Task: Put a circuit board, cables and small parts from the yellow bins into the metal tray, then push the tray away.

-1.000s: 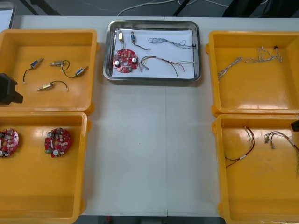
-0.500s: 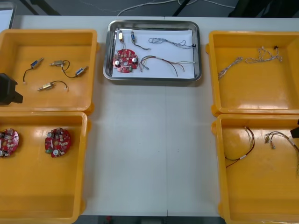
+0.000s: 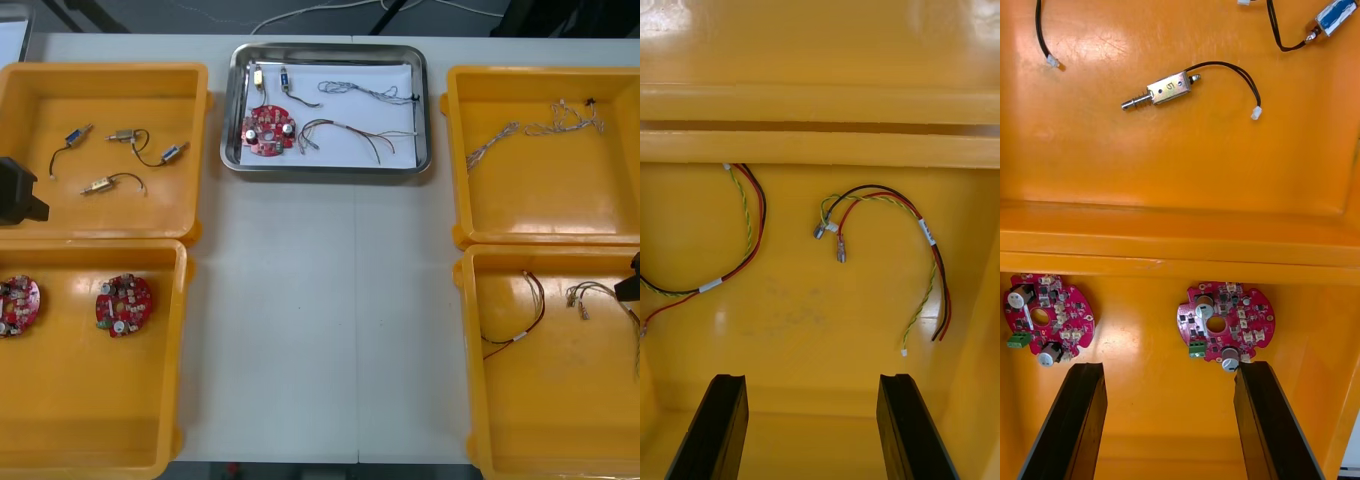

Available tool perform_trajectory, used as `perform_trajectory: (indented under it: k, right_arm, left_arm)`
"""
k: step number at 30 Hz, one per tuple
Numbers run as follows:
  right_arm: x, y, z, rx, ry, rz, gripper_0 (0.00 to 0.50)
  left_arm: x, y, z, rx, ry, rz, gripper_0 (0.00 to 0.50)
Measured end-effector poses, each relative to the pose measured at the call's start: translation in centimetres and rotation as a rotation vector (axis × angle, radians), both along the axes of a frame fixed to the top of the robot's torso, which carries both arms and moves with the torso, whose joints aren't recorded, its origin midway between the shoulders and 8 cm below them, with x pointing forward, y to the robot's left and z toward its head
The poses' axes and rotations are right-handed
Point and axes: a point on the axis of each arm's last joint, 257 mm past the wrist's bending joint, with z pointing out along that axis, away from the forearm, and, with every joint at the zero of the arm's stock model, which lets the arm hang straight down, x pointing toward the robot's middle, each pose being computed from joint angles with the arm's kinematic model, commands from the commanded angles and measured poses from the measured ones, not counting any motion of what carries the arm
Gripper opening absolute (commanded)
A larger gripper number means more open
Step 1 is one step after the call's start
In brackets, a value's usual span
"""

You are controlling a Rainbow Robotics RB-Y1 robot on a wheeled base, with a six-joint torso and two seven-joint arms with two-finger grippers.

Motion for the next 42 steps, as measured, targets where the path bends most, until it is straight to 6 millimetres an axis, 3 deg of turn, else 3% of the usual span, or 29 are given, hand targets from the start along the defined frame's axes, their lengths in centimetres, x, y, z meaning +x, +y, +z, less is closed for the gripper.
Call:
perform_trajectory:
  k: [42]
  right_arm:
    - [-0.02,-0.69,-0.53,-0.004,0.007,-0.038,0.5]
  left_arm:
    - [0.0,0.0,0.0,0.0,0.0,0.0,0.5]
